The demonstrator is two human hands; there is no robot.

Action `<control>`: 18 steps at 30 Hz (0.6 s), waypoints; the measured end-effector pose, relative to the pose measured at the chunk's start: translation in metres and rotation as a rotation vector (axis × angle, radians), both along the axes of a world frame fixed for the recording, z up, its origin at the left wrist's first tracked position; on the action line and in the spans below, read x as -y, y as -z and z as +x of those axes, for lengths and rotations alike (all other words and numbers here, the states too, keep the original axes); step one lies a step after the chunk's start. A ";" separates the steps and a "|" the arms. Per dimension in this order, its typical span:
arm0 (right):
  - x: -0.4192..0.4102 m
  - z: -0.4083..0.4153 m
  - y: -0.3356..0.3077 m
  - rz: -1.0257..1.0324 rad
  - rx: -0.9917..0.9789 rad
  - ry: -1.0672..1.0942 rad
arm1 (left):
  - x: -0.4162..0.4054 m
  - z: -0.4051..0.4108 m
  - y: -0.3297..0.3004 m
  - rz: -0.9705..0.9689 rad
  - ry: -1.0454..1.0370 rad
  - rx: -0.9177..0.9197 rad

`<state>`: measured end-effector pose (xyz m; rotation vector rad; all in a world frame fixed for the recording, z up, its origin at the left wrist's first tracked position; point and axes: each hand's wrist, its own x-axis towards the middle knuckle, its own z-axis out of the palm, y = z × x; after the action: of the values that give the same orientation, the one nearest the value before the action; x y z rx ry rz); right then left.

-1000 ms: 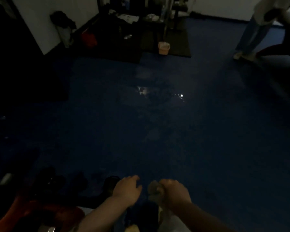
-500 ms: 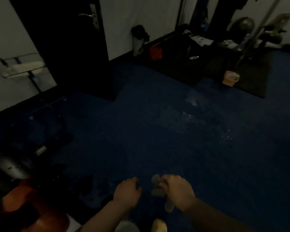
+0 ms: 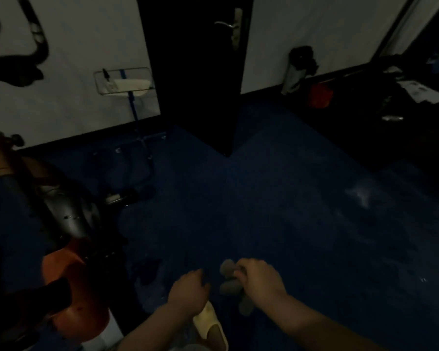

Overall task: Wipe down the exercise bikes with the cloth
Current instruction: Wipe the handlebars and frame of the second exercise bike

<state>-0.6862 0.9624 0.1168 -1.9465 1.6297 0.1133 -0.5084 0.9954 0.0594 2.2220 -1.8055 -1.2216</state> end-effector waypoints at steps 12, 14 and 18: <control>0.165 0.034 -0.010 -0.015 0.007 -0.147 | 0.138 0.028 -0.019 -0.086 -0.138 0.074; 0.189 0.043 -0.008 0.006 0.030 -0.178 | 0.150 0.032 -0.019 -0.058 -0.198 0.052; 0.244 0.068 0.000 0.038 0.042 -0.307 | 0.179 0.047 -0.018 -0.017 -0.333 0.064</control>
<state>-0.6185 0.7184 0.1164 -2.1418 1.2829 0.2209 -0.4613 0.8169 0.0775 2.4474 -1.3781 -1.0755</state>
